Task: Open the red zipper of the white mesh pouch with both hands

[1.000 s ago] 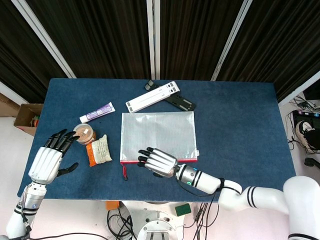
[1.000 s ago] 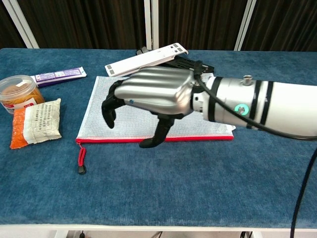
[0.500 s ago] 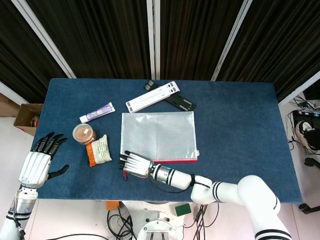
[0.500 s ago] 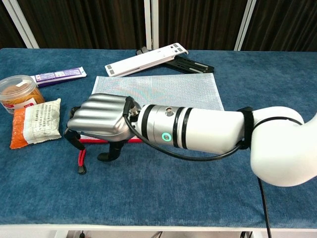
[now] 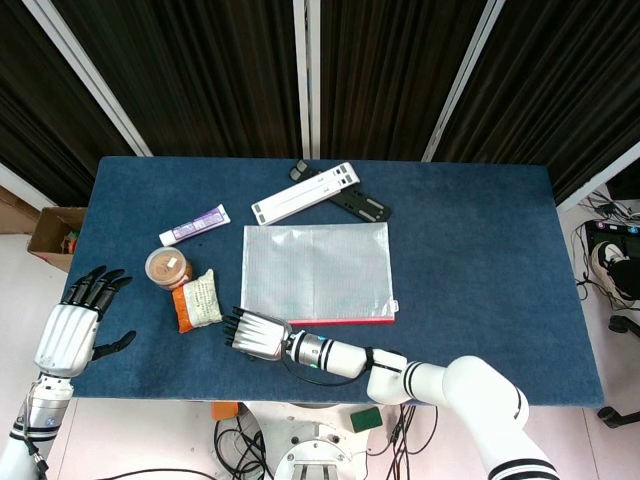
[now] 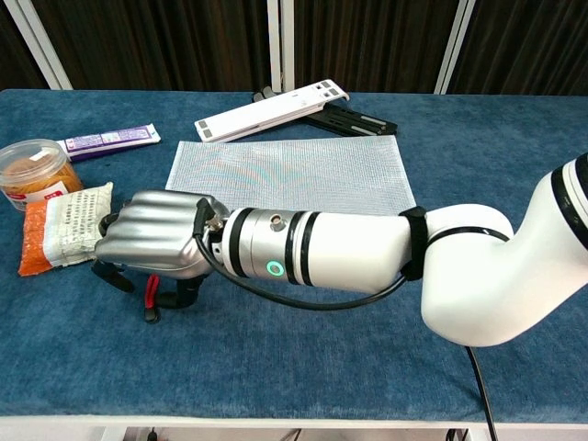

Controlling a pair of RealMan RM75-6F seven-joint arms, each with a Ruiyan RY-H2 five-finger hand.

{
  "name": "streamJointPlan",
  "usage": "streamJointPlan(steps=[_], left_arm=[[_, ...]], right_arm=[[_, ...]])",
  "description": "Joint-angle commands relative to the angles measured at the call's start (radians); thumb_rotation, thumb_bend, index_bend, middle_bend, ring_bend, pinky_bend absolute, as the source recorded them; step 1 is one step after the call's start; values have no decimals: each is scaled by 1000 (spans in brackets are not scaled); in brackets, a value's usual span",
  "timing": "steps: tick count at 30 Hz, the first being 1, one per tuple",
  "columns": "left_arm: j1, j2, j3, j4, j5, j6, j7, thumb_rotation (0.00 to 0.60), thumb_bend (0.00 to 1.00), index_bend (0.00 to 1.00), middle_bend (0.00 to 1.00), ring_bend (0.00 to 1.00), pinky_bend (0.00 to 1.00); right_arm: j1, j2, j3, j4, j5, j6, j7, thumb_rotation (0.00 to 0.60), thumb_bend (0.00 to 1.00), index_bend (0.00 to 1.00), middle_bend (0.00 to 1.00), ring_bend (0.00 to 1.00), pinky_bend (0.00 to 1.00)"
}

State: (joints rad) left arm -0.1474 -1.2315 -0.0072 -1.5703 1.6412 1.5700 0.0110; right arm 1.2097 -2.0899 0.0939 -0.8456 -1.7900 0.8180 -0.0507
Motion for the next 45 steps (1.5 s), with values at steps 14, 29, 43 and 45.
streamJointPlan(steps=[14, 29, 43, 45], left_arm=[[5, -1, 0, 1, 11, 3, -5, 600, 128, 205, 157, 105, 199], [-86, -51, -23, 71, -80, -200, -225, 600, 128, 213, 157, 105, 199], [-293, -239, -74, 250, -84, -433, -449, 600, 130, 272, 156, 103, 188], [-316, -273, -76, 280, -72, -441, -472, 600, 141, 285, 154, 99, 185]], right_arm=[[26, -32, -25, 62, 19, 20, -9, 600, 438, 600, 355, 154, 256], [-72, 91, -63, -29, -11, 262, -5, 600, 459, 763, 400, 155, 257], [-117, 207, -48, -143, -32, 394, -26, 600, 477, 804, 408, 166, 244], [-117, 212, -44, -149, -31, 398, -26, 600, 477, 805, 406, 166, 233]])
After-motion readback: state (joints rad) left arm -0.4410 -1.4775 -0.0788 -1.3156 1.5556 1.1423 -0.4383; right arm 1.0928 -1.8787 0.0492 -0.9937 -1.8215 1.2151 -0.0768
